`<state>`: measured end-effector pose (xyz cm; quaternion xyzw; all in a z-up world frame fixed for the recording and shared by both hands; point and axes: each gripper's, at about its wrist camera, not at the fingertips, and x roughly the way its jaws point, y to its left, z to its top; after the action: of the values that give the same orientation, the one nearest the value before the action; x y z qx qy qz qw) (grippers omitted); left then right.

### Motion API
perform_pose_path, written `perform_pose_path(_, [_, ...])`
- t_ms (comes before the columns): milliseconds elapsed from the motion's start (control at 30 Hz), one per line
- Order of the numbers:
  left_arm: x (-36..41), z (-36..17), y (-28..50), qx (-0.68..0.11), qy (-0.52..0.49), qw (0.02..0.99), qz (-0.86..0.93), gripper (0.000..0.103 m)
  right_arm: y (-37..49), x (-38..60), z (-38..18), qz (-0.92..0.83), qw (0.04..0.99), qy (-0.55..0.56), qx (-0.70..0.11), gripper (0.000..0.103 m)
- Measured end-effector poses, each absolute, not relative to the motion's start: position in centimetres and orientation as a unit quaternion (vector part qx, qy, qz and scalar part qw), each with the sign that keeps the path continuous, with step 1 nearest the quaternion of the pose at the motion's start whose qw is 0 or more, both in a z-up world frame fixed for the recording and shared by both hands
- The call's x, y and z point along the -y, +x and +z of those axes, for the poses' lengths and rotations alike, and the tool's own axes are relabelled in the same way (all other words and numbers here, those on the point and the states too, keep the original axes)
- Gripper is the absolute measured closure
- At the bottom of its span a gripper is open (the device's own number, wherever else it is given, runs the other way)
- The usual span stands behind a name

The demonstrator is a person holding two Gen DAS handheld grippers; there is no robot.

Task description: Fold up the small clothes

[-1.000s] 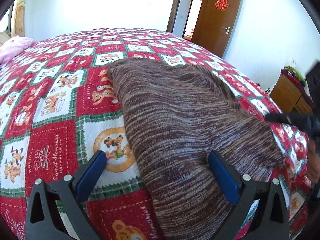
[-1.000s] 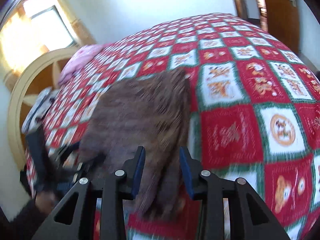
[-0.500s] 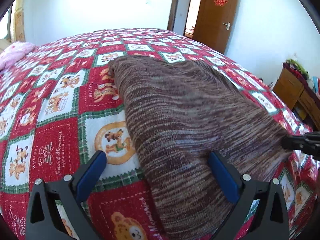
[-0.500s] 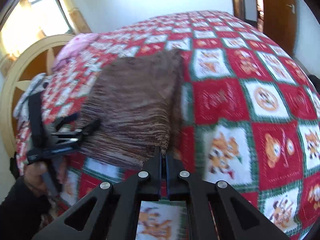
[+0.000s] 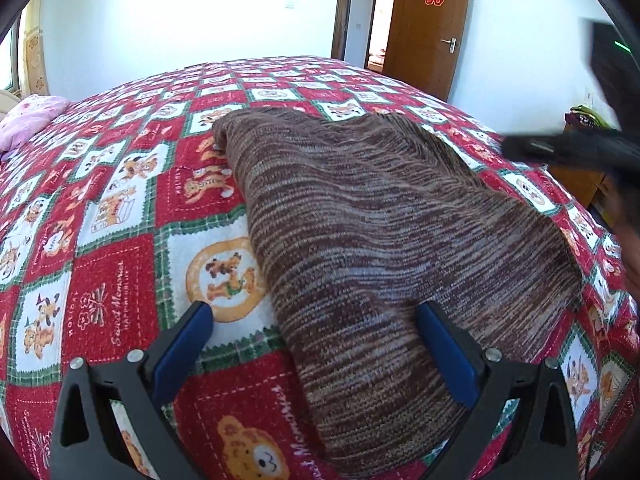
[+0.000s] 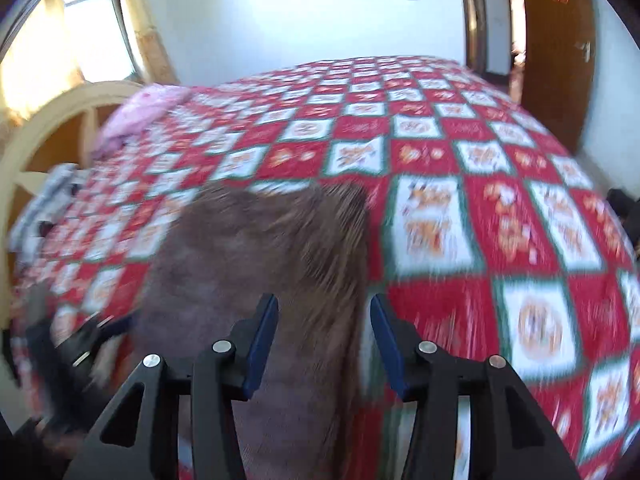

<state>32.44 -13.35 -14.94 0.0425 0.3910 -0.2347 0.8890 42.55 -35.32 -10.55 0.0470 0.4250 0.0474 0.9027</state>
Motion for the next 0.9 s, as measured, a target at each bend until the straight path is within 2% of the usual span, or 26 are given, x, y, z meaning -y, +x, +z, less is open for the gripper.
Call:
perform_pose_path(33, [13.4,-14.9,32.4,-0.391,0.043,0.889,-0.235,0.0,44.0,35.5,-11.2,0.042,0.898,0.052,-0.434,0.068])
perform_pose_path(67, [13.3,-14.9,32.4,-0.391,0.043,0.889,-0.235,0.0,46.0,36.0,-12.7,0.038,0.885,0.064,-0.459,0.08])
perform_pose_path(100, [13.3,-15.0,32.5,-0.391,0.043,0.889,-0.234,0.0,46.9,36.7,-13.7,0.032,0.878,0.067,-0.473,0.085])
perform_pose_path(167, [13.4,-15.0,32.4,-0.392,0.044,0.889,-0.234,0.0,48.2,38.0,-15.1,0.026,0.874,0.089,-0.477,0.085])
perform_pose_path(333, [12.8,-15.0,32.7,-0.395,0.027,0.886,-0.243,0.0,47.4,38.5,-14.5,0.035,0.884,0.085,-0.458,0.085])
perform_pose_path(433, [12.0,-14.9,33.2,-0.398,-0.008,0.884,-0.245,0.0,46.6,40.0,-14.7,0.095,0.883,0.144,-0.436,0.08])
perform_pose_path(467, [12.3,-15.0,33.5,-0.403,-0.007,0.884,-0.239,0.0,46.8,40.3,-15.0,0.112,0.88,0.161,-0.433,0.068])
perform_pose_path(533, [13.3,-15.2,33.8,-0.414,0.017,0.882,-0.224,0.0,47.0,40.5,-15.6,0.124,0.874,0.185,-0.432,0.053])
perform_pose_path(667, [13.7,-15.3,34.0,-0.419,0.029,0.88,-0.22,0.0,47.6,41.5,-16.6,0.143,0.859,0.245,-0.426,0.052])
perform_pose_path(900, [14.1,-15.5,34.5,-0.424,0.038,0.878,-0.219,0.0,49.8,42.0,-17.4,0.179,0.835,0.289,-0.433,0.053])
